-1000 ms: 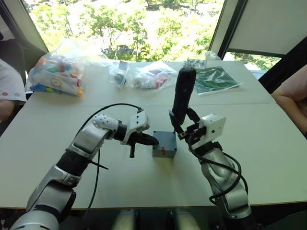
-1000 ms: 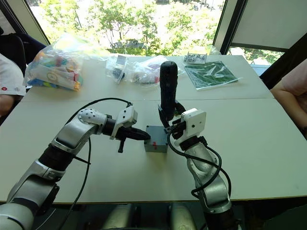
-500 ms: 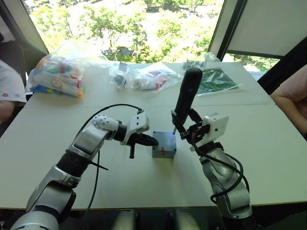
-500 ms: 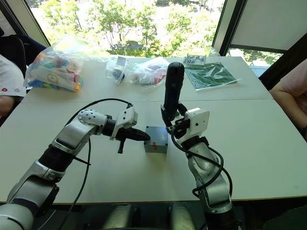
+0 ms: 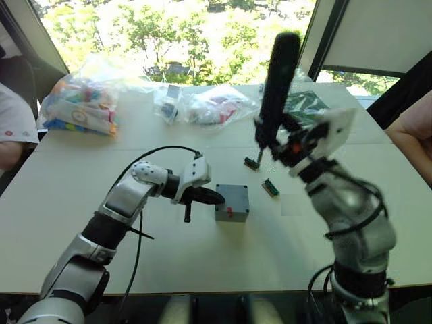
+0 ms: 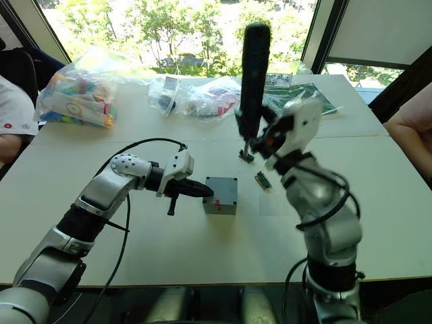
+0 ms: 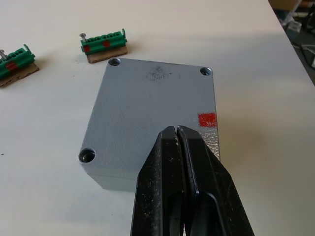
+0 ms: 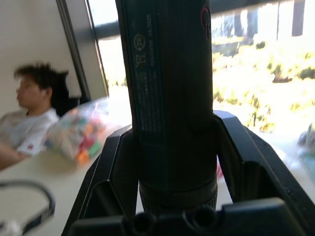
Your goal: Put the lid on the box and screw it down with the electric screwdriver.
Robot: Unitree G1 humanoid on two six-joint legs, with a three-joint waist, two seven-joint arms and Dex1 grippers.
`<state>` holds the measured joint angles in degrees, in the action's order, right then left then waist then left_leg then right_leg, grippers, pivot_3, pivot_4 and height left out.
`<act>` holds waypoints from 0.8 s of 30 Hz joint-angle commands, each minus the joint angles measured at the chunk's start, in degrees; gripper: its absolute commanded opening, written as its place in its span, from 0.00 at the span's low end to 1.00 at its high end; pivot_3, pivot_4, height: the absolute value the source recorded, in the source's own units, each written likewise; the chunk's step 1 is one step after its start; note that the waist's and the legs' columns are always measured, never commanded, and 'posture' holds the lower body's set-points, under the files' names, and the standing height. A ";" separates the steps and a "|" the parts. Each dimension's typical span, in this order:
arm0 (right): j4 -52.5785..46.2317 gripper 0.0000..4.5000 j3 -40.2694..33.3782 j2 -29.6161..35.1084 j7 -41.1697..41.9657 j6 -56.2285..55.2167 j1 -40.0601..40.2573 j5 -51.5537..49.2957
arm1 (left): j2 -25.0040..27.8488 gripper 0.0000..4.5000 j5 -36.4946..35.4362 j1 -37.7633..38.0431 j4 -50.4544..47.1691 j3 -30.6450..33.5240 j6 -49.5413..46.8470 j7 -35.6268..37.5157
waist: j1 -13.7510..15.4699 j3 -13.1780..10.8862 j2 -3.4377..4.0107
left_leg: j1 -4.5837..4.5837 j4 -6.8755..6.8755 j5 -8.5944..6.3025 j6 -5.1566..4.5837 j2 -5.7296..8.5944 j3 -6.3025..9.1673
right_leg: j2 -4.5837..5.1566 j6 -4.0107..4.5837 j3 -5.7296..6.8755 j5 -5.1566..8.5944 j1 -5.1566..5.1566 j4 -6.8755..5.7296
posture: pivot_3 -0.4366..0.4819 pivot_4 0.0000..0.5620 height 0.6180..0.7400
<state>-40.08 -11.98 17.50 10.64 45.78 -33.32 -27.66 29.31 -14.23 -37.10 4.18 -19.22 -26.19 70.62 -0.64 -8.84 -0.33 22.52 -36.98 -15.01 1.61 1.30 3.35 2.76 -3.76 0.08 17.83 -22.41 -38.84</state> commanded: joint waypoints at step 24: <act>40.65 0.42 -1.20 37.77 -6.24 46.72 3.62 -37.53 | 8.63 0.00 -11.05 10.70 -17.89 8.75 -14.97 -3.79 | 0.06 -0.99 0.30 | 0.77 -0.39 -0.24 -0.48 -0.13 -0.24 | -0.09 0.05 -0.08 -0.08 -0.66 -0.10 | 0.48 0.27 1.00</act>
<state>0.71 -13.10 53.12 5.30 92.13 -28.47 -63.76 37.99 -24.46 -26.09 -12.24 -12.30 -41.12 67.96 -0.58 -9.83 -0.03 23.33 -37.37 -15.25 1.14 1.19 3.13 2.67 -3.72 0.00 17.75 -23.09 -38.93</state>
